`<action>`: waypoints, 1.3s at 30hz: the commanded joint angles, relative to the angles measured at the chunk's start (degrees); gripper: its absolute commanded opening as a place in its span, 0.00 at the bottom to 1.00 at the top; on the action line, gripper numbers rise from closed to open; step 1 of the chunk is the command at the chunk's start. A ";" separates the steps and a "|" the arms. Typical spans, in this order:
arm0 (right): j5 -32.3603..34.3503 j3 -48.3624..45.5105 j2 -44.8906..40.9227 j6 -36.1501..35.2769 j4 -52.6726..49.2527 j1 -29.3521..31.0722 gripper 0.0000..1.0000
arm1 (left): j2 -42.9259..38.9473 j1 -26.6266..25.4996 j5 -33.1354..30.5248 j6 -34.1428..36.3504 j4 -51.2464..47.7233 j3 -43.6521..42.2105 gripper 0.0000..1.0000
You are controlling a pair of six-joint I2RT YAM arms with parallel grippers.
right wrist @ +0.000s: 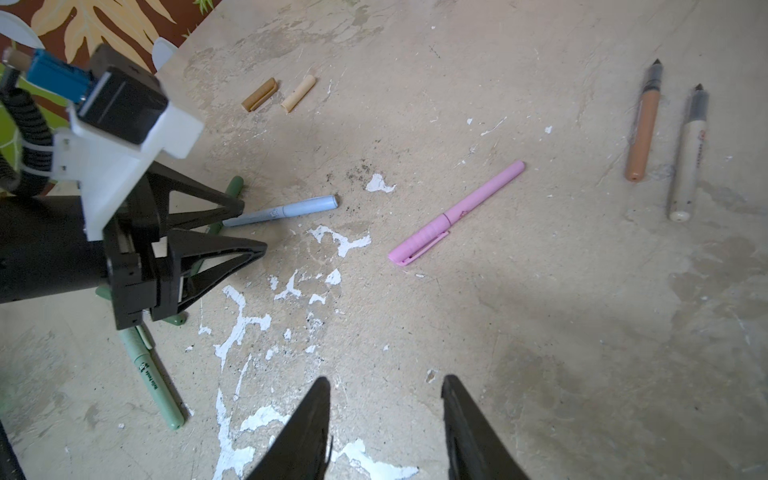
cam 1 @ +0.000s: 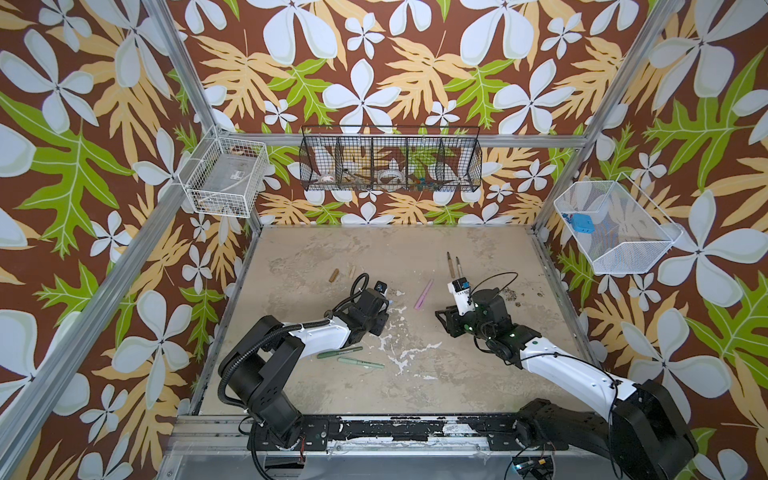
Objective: Open the pen caps
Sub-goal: 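Move the left gripper over the light blue pen while the right gripper hovers nearby, then lower the left gripper and grasp the light blue pen by its barrel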
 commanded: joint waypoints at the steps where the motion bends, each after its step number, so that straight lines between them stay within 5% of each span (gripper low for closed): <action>1: -1.28 -0.21 -0.29 -0.08 1.96 -0.05 0.44 | 0.15 0.90 -1.44 0.59 -0.09 0.03 0.58; 24: -0.82 -0.90 -0.34 0.93 3.11 -1.29 0.44 | 7.07 3.81 2.24 -0.62 -5.17 5.22 0.45; 30: -1.17 -0.47 -0.52 1.22 2.83 -1.40 0.44 | 7.19 3.81 1.22 -0.79 -5.77 5.55 0.31; 39: -0.49 -1.81 -1.75 1.90 3.88 -1.39 0.44 | 7.12 3.81 2.57 -1.37 -6.65 4.90 0.27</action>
